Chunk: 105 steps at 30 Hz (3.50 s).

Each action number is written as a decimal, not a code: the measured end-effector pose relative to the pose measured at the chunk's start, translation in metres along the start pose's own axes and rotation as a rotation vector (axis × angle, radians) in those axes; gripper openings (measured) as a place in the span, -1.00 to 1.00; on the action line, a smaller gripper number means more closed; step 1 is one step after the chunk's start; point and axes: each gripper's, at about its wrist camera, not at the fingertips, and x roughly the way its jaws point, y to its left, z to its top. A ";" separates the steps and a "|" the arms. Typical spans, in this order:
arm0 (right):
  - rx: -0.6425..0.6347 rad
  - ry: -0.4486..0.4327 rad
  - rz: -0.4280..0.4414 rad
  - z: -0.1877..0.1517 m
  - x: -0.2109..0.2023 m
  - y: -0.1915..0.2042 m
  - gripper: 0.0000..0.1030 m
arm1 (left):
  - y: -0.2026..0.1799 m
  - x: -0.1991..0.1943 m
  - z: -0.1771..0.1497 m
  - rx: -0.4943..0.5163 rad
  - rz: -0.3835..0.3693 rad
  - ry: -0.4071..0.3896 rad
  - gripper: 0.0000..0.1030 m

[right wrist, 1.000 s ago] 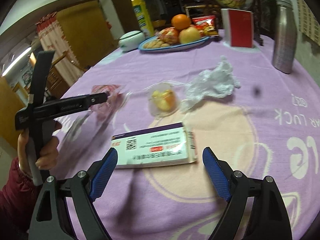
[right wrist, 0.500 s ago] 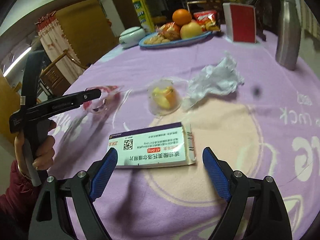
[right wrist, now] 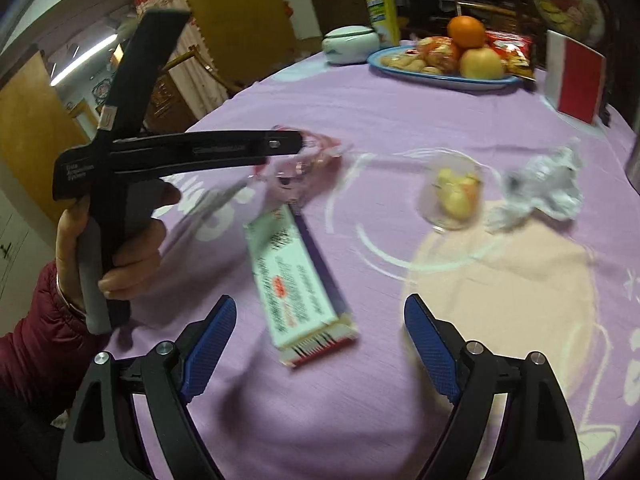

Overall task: Collect trash
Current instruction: 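Grasp the pink snack bag with the left gripper while the right gripper grasps the white medicine box, then carry the snack bag with the left gripper while the right gripper carries the box toward the wastebasket, then release the snack bag from the left gripper while the right gripper drops the box into the wastebasket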

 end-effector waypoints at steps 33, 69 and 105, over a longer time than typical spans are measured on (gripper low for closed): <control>0.027 -0.043 -0.043 -0.020 -0.017 0.007 -0.02 | 0.001 -0.007 -0.009 0.012 -0.109 -0.015 -0.32; -0.201 -0.246 0.187 -0.069 -0.120 0.188 -0.02 | 0.141 -0.298 -0.253 -0.261 0.199 -0.194 -0.32; -0.594 0.116 0.328 -0.074 0.035 0.430 0.28 | 0.310 -0.271 -0.388 -0.610 0.487 -0.027 0.86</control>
